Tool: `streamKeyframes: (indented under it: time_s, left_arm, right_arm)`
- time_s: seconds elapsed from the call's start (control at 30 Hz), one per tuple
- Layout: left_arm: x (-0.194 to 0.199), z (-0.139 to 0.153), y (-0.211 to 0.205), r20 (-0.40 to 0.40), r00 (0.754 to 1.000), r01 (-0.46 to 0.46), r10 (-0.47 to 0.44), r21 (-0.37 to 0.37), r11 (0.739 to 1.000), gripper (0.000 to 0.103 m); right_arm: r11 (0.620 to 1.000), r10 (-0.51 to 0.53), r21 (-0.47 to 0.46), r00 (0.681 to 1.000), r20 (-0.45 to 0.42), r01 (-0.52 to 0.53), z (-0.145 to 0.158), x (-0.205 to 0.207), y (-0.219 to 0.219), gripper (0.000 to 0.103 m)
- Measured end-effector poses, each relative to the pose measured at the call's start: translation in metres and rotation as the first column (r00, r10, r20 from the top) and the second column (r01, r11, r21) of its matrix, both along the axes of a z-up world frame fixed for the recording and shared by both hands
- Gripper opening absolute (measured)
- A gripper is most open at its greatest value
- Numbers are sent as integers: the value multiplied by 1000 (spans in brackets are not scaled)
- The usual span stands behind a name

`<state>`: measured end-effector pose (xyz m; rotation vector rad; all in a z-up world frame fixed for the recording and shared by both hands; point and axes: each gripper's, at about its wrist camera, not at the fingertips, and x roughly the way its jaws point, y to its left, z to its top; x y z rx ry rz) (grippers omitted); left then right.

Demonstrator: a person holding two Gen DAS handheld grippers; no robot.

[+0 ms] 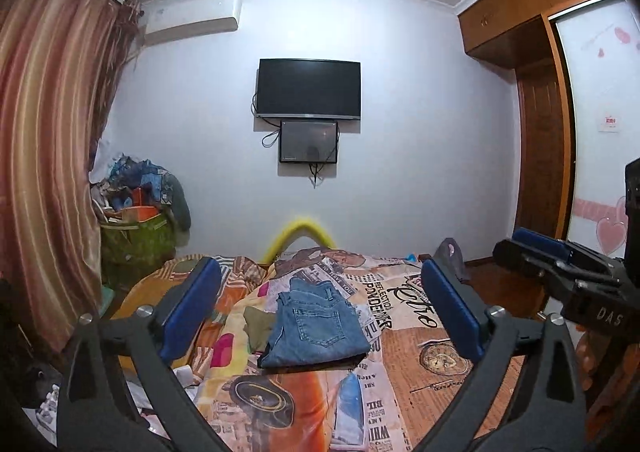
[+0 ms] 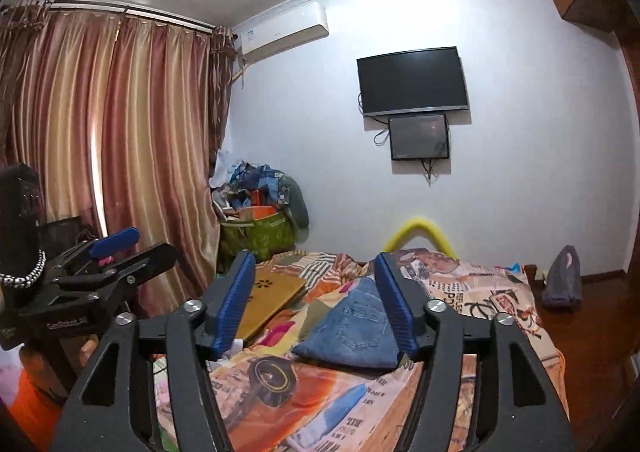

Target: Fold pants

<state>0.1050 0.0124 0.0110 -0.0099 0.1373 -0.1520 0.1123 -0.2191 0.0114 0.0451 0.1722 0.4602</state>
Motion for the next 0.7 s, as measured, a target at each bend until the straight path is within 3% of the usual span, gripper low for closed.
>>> streamKeyframes:
  time_s: [0.07, 0.33, 0.7]
  left_arm:
    - [-5, -2, 1, -2, 1000, -1, 1, 2, 1000, 102]
    - [-14, -12, 0, -17, 1000, -2, 2, 2, 1000, 102]
    - [-10, -23, 1, -39, 999, -8, 7, -6, 1000, 102]
  right_arm:
    - [1000, -19, 6, 1000, 5, 18, -5, -4, 0, 74]
    - [997, -74, 15, 997, 20, 74, -6, -11, -3, 103]
    - [996, -85, 6, 996, 23, 85, -13, -19, -2, 103]
